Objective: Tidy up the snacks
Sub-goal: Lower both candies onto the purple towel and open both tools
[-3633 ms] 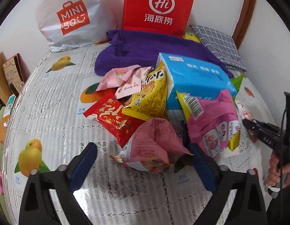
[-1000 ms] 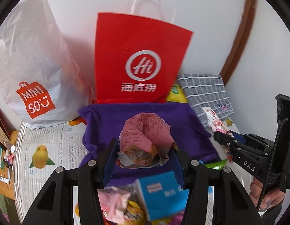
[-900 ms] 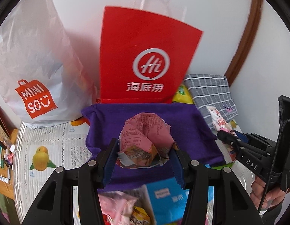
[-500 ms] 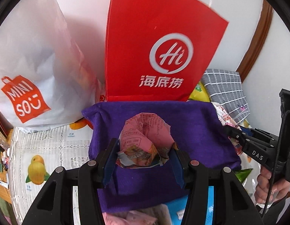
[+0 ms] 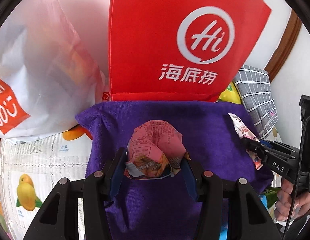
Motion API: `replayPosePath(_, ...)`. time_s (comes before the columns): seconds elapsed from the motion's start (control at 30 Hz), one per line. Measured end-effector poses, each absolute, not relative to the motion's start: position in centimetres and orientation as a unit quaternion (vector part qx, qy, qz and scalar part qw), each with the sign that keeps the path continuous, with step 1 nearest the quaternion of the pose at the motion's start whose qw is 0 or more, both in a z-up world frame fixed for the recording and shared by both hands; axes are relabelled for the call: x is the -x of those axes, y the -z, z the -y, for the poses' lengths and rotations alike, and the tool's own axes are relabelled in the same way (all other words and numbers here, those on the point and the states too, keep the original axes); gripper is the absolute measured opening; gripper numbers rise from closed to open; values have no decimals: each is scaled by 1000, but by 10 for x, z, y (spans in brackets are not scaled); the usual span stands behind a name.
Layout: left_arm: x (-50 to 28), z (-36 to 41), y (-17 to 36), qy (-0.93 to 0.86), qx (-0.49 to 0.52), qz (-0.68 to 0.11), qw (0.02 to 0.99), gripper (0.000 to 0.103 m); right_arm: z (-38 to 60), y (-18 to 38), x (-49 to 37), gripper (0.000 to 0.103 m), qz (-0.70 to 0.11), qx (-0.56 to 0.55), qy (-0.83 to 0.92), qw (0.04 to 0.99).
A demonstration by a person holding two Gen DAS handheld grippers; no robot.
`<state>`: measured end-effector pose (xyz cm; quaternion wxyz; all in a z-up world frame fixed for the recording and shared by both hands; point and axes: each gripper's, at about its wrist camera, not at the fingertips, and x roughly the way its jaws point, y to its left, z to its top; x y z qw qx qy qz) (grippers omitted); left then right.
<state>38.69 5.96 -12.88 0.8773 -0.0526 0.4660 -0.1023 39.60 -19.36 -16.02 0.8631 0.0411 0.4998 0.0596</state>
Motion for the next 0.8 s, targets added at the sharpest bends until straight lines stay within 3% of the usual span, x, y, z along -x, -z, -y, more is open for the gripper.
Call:
replayPosePath(0.37,-395,-60,141,107,58,-481,868,52,186,180,-405,25,-513,-37,-60,856)
replayPosePath(0.47,-395,-58,142,119,56,-486,864,54,185,181,-405,35,-514,-40,-63,855)
replayPosePath(0.53,-393,-56,140,120,56,-486,864,62,184,181,-401,49,-513,-45,-67,855)
replayPosePath(0.57,-391,-55,137,122,57,-483,865,71,185,177,-399,57,-510,-47,-69,856)
replayPosePath(0.6,-388,-55,134,122,57,-480,867,75,188,172,-395,59,-506,-49,-71,858)
replayPosePath(0.8,-362,-58,109,105,52,-464,878,77,201,129,-356,66,-462,-52,-74,882)
